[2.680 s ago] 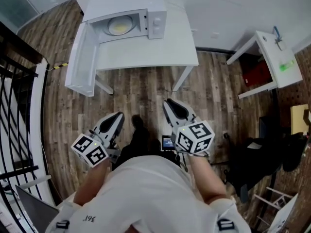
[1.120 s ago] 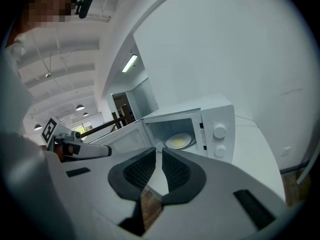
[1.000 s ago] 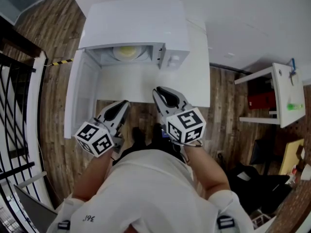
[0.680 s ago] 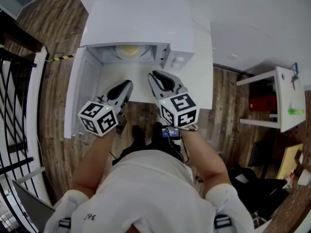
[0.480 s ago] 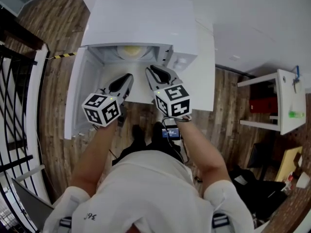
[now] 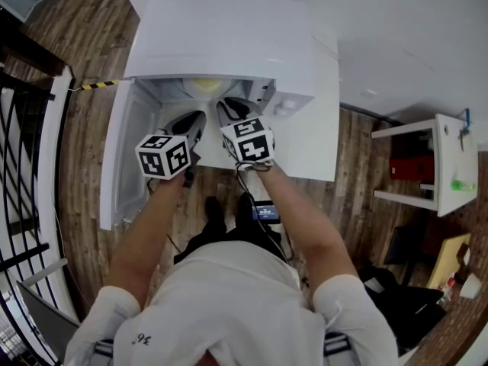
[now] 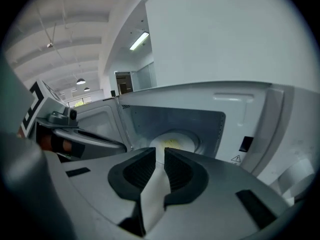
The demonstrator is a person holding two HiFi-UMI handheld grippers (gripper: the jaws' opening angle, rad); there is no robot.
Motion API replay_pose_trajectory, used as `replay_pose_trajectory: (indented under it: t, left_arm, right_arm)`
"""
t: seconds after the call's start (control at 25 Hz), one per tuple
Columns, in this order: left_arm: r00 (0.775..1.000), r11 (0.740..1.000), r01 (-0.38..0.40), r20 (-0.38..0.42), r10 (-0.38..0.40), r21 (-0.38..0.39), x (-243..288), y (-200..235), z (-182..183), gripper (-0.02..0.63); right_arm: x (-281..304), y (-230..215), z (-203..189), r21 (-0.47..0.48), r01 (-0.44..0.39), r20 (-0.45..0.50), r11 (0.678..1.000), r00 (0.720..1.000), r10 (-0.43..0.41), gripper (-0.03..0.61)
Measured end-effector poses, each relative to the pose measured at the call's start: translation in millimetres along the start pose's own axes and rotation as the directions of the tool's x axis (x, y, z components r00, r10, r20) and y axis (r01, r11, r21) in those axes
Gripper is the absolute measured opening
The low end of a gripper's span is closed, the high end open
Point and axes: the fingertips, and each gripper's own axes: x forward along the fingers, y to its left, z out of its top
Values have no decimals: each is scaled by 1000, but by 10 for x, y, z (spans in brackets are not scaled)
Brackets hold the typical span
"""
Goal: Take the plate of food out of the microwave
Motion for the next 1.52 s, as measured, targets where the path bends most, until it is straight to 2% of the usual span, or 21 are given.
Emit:
replay_pose_trajectory:
  t: [0.2,0.36,0.44,0.56,0.6,0.76,0.84,1.04,1.16,1.36,1.52]
  left_arm:
    - [998,998,-32,-60,28,-58,187,290,-149,6]
    - [995,997,-43,-91,37,-71,261,453,-212,8]
    - [995,995,-52,-95,44,-84,294,524,-226,6]
    - [993,992,-62,-108,51,-108,337,615,-272,8]
    - [992,991,-64,-113,51,-115,344,639,-290,8]
    - [992,989,-63,-120,47,-134,356,702,-327,8]
    - [991,989,-63,-126,46,-137,366,729,-338,8]
    - [991,987,-61,-131,41,-148,390,791,-338,8]
    - [991,985,-56,-132,34,-164,408,811,-363,8]
    - [992,978,-41,-128,15,-203,423,822,-409,8]
    - [993,972,-31,-122,3,-231,438,857,-425,9]
  right_arm:
    - [343,-82,-200,-63,23,-85,998,996,-29,37]
    - [556,-100,-338,-188,14,-143,982,989,-42,37]
    - [641,-100,-389,-275,7,-166,961,985,-55,37]
    - [770,-98,-459,-435,-8,-192,900,978,-85,47]
    - [807,-89,-479,-488,-17,-202,873,975,-94,69]
    - [906,-7,-547,-652,-75,-251,755,960,-121,72]
    - [942,2,-564,-703,-89,-267,705,952,-147,72]
    - [1085,-49,-555,-792,-53,-226,609,951,-210,72]
    - [1099,-50,-572,-837,-74,-236,543,943,-236,70]
    - [1071,-7,-587,-882,-97,-233,462,940,-248,45]
    - [987,59,-616,-896,-86,-203,435,951,-232,38]
